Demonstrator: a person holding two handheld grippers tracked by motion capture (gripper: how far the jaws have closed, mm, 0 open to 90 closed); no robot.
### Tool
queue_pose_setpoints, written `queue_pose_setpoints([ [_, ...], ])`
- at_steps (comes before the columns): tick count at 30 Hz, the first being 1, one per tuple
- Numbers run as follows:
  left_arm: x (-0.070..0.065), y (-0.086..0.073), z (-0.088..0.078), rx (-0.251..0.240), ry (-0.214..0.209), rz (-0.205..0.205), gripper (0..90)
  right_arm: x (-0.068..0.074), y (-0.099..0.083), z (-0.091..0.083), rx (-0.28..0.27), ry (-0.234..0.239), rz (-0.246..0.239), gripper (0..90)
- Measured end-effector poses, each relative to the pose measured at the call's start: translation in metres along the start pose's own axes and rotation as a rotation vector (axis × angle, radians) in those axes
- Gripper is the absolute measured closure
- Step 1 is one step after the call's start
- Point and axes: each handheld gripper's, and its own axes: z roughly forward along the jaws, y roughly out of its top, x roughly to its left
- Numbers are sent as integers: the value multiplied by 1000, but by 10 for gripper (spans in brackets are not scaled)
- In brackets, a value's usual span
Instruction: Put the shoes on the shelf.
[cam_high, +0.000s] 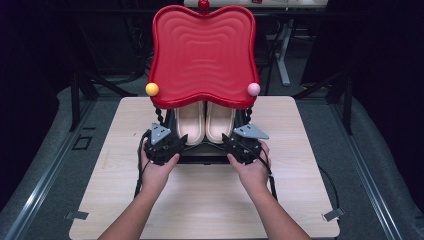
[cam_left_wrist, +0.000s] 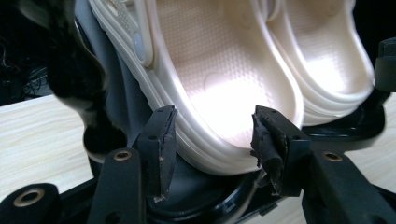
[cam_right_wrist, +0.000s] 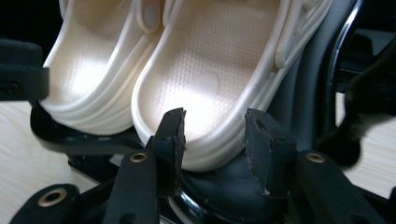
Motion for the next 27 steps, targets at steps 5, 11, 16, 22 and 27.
queue_pose_setpoints([
  [5, -3, -4, -12, -10, -19, 11, 490, 3, -2, -14, -7, 1, -38, 554],
  [11, -3, -13, -26, 0, -27, 41, 483, 1, -11, -30, 26, -32, -124, 530],
  [16, -1, -24, -37, 9, -35, 44, 479, -4, -22, -43, 37, -35, -123, 519],
  [22, 5, -41, -45, 26, -31, 30, 474, -9, -36, -54, 44, -54, -124, 510],
  [27, 8, -55, -55, 33, -36, 29, 469, -10, -51, -62, 50, -76, -133, 501],
])
